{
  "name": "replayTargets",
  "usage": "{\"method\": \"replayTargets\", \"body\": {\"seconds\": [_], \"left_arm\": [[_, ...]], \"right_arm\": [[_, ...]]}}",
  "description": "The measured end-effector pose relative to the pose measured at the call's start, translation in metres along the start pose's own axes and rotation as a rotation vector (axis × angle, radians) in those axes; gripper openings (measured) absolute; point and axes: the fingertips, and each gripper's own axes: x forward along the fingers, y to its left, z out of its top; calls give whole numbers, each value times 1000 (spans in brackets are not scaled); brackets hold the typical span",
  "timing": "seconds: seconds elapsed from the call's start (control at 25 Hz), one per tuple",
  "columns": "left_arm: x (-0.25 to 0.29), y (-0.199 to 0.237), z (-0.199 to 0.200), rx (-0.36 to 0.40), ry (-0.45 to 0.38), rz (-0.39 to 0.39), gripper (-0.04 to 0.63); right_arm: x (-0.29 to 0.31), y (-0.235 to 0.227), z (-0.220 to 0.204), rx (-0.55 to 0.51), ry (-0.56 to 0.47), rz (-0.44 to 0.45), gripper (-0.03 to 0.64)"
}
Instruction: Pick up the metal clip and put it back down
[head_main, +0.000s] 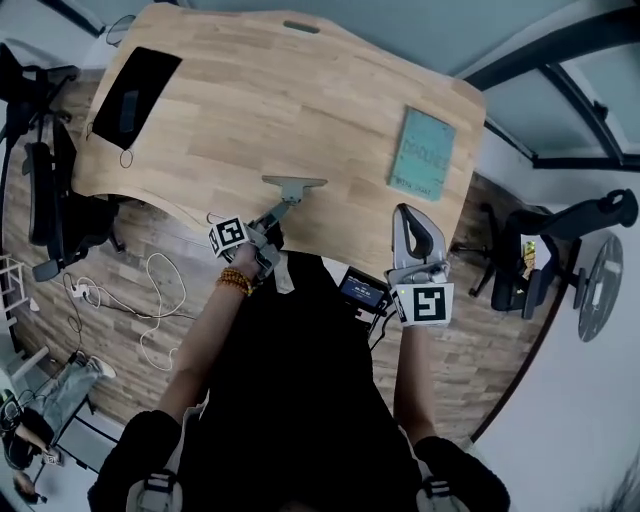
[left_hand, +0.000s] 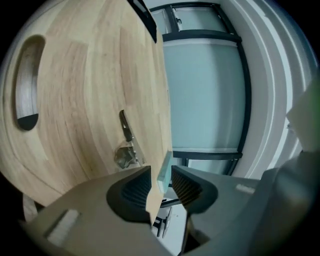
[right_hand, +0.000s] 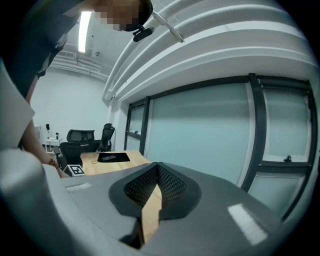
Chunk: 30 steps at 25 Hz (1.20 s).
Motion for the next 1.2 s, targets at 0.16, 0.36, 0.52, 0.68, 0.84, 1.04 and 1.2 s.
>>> {"method": "replayTargets", "body": {"seconds": [0.16,0.36,0.52,0.68,0.84,1.04,1.2], "left_arm": [[11,30,-3,-38,37,70,124],[24,34,-2,-113,32,-6,143],[28,41,3,-120,-3,8,149],[36,41,3,-129,0,4,149],[38,48,6,-140,-28,25,149],[42,56,8,-155,-47,48,108],[44,53,11,-156,-53,31,58]], "right_arm": [[9,-1,-7,14,27,-3,23],[18,-4,-13,24,51,-7,23],[21,0,-17,30,62,3,23],[23,2,-18,32,65,9,23],[23,2,-21,35,74,12,23],[22,1,-25,36,83,10,23],[21,2,-29,40,91,13,23]]}}
